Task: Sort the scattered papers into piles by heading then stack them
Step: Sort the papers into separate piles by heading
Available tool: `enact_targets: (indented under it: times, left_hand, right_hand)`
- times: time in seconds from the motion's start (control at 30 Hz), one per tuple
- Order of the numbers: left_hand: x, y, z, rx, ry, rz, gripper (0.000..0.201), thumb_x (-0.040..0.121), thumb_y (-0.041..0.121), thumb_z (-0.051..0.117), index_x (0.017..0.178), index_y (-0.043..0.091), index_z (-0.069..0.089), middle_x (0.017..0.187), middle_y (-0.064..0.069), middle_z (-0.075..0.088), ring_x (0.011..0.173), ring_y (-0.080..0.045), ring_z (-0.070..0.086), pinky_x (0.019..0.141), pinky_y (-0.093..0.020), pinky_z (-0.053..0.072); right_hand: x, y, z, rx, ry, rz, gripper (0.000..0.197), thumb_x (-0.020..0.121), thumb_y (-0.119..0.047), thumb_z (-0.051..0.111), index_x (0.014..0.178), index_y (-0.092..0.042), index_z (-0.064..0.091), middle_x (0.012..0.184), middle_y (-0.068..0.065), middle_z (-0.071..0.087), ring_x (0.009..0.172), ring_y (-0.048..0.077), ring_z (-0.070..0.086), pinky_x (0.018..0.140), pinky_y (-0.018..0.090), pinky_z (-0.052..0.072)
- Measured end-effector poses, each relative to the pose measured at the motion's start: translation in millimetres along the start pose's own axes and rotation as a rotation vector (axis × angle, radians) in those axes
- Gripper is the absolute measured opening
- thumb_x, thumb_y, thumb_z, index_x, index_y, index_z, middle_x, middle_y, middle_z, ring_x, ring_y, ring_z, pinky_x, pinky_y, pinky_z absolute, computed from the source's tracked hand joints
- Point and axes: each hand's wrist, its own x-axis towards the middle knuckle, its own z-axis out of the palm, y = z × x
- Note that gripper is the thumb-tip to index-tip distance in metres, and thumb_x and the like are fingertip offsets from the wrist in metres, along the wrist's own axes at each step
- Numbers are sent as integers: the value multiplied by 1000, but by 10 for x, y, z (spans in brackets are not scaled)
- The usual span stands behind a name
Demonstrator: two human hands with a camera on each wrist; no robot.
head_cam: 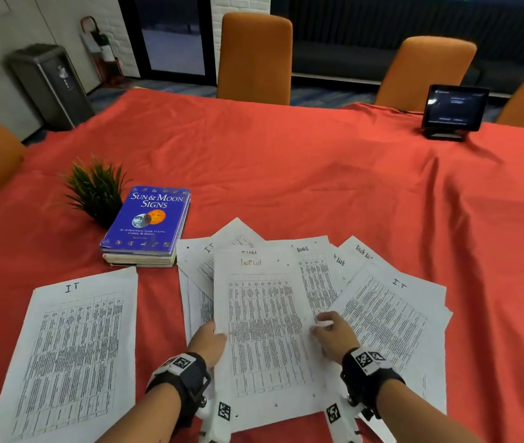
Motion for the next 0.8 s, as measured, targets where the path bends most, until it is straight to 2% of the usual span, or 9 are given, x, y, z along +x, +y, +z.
enact_targets:
  times: [0.1,0.2,0.3,0.37,0.43,0.47,0.6,0.7,0.8]
  left_hand:
    - [34,-97,-46,-21,-10,-48,13,92,5,44,87,12,54,94,-9,63,86,-26,61,67,-27,48]
    - [71,-150,-67,-49,-33,-49,18,88,0,42,95,7,58,102,-19,67,95,-34,64,84,-40,53]
    - [52,-144,-65,-68,-42,-16,25,89,0,42,104,9,61,103,-13,68,97,-30,65,88,-40,52]
    - [32,-147,-68,-84,-47,-4,26,90,0,43,105,14,60,104,-8,68,98,-27,65,91,-40,52]
    - [21,-162,-73,-93,-48,2,30,90,0,45,111,15,59,109,-6,67,103,-26,63,96,-41,50]
    - [27,-177,-72,-96,-47,2,31,90,1,45,114,15,59,110,-6,67,104,-26,63,97,-42,50]
    - [75,-228,-56,-96,-47,-10,29,90,4,48,114,12,61,109,-8,68,99,-26,65,94,-45,51]
    - [46,-192,-47,-91,-41,-10,27,90,5,47,113,10,60,109,-9,68,98,-26,65,92,-43,53]
    - [7,-157,-37,-128,-43,-3,29,93,2,46,118,12,59,112,-7,66,103,-25,62,90,-35,49]
  right_hand:
    - [-38,131,-301,1,253,109,51,81,-29,70,126,-15,49,104,10,64,76,23,63,71,33,54]
    - [-79,400,-670,-13,449,315,85,66,-46,79,136,-18,39,131,19,48,100,37,59,86,43,53]
    - [-147,579,-919,-60,552,483,110,53,-54,83,141,-17,29,135,21,38,121,44,45,96,53,47]
    - [-120,657,-1004,9,563,546,115,42,-53,90,135,-14,33,131,20,40,119,43,45,82,54,51]
    - [32,806,-1083,64,525,588,119,20,-59,90,122,-16,44,116,17,53,100,42,58,62,56,56]
    - [117,851,-1116,72,500,590,113,19,-58,89,115,-14,48,105,16,59,88,40,64,56,59,56]
    - [88,693,-1190,176,474,535,62,55,-17,90,105,2,58,83,20,66,63,33,67,46,50,57]
    - [155,743,-1193,210,534,533,69,57,-10,78,119,-4,48,95,22,62,66,38,66,42,55,54]
    - [113,733,-1179,227,553,517,80,61,-9,71,132,-13,36,94,22,60,68,37,66,52,57,56]
